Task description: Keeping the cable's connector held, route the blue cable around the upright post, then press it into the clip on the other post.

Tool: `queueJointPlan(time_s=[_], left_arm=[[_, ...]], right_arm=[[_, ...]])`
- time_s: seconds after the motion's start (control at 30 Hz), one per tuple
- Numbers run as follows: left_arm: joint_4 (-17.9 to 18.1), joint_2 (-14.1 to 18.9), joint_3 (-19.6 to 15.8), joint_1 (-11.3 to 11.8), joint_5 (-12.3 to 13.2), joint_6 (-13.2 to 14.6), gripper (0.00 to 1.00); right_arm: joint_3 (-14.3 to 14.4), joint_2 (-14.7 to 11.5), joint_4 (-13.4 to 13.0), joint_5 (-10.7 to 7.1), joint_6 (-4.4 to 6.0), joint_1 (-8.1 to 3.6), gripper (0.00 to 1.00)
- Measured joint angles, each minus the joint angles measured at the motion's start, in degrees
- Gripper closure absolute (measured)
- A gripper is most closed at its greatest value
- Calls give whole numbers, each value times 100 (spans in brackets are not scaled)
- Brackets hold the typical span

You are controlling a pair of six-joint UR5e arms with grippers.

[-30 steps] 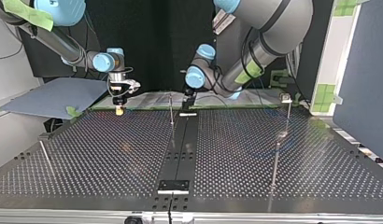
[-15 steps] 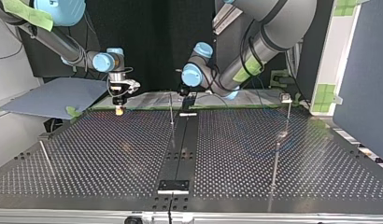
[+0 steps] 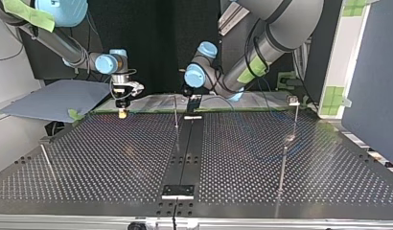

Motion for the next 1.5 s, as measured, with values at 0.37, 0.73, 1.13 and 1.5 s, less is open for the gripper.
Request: queueJointPlan(time_s=[0.37,0.73,1.13,1.5], left_arm=[[-6,0,0,7,20,-117,0],[-14,0,-1,14,30,-133,0],[-43,1,-2,25,19,-120,0],[206,406,-429,1,-335,-81,0]], right_arm=[[3,1,21,-1,0,1,100],[2,0,54,1,1,-2,100],[3,0,61,5,45,-2,100],[0,0,61,1,53,-9,100]])
